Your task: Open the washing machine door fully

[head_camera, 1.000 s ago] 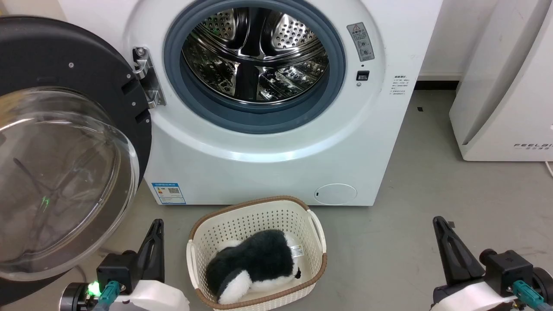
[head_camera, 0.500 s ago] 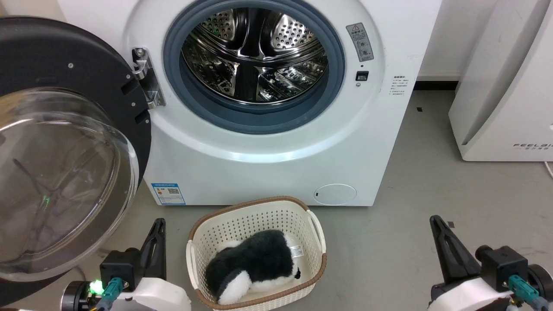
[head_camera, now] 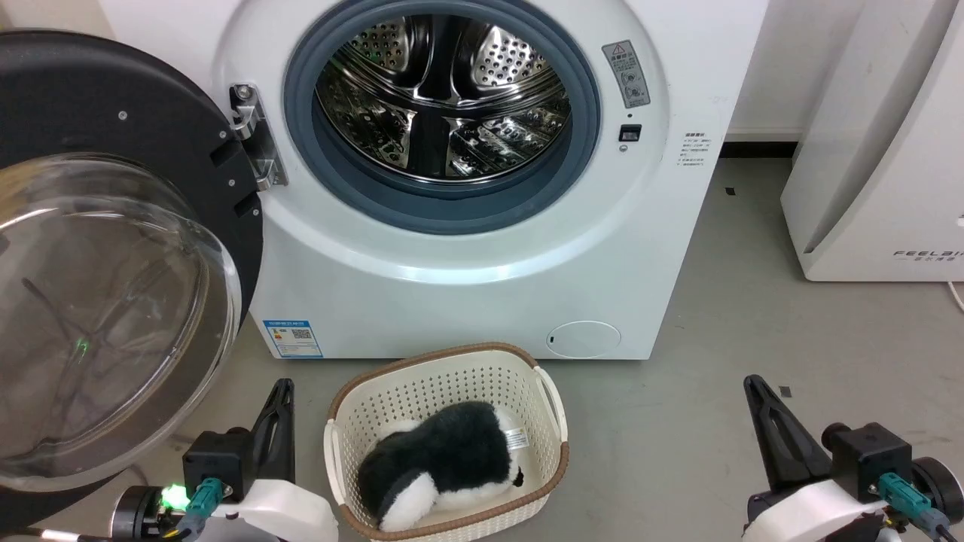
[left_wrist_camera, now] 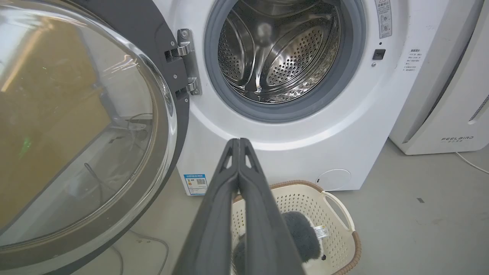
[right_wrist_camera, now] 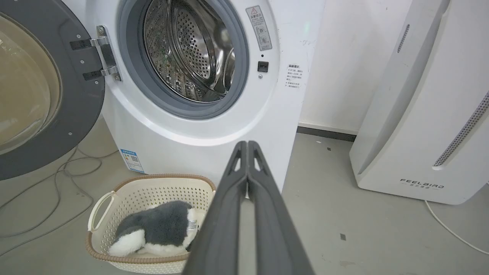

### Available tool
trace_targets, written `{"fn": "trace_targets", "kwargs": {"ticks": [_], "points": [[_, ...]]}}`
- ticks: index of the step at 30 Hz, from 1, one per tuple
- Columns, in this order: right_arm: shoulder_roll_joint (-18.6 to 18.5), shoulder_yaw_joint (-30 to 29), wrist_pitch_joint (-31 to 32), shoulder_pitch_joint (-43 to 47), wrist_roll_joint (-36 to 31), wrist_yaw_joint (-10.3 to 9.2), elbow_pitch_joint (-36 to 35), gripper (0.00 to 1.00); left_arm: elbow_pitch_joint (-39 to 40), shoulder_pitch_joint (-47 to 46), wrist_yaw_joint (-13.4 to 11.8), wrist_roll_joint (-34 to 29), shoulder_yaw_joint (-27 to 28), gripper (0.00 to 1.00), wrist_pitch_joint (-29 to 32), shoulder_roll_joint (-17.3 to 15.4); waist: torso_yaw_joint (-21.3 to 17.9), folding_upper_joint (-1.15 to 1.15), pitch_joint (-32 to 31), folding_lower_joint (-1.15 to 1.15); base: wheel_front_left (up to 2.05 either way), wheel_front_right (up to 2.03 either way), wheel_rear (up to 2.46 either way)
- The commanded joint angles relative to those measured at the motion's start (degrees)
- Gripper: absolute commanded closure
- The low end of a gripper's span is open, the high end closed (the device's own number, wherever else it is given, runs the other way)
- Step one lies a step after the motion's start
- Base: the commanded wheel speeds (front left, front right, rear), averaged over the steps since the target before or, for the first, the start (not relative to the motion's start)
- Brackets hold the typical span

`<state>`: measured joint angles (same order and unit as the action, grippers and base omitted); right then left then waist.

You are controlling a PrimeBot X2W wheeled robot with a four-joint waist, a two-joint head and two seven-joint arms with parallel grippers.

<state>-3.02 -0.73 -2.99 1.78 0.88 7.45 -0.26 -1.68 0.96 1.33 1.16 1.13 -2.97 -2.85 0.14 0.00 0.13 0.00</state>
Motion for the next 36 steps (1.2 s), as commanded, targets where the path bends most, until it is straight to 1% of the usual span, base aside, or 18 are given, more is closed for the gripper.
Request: {"fn": "trace_targets", "kwargs": {"ticks": [1,24,36], "points": [[0.12,0.14,0.33,-1.01,-0.51,0.03,0.14,1.00,0.44,-0.73,-0.33,-0.39,-0.07,1.00,0.32,-0.03,-0.01,0.00,-0.01,0.00,0.00,0.00,0.00],[0.14,0.71,2.92,-1.76,-0.87,0.03,0.25,1.00,1.64,-0.95,-1.31,-1.14,-1.10,1.00,2.90,-0.03,-0.14,0.00,-0.13,0.00,0.00,0.00,0.00],[0.14,0.73,2.99,-1.78,-0.88,0.03,0.26,1.00,1.68,-0.96,-1.33,-1.16,-1.13,1.00,2.97,-0.03,-0.14,0.00,-0.13,0.00,0.00,0.00,0.00]]}}
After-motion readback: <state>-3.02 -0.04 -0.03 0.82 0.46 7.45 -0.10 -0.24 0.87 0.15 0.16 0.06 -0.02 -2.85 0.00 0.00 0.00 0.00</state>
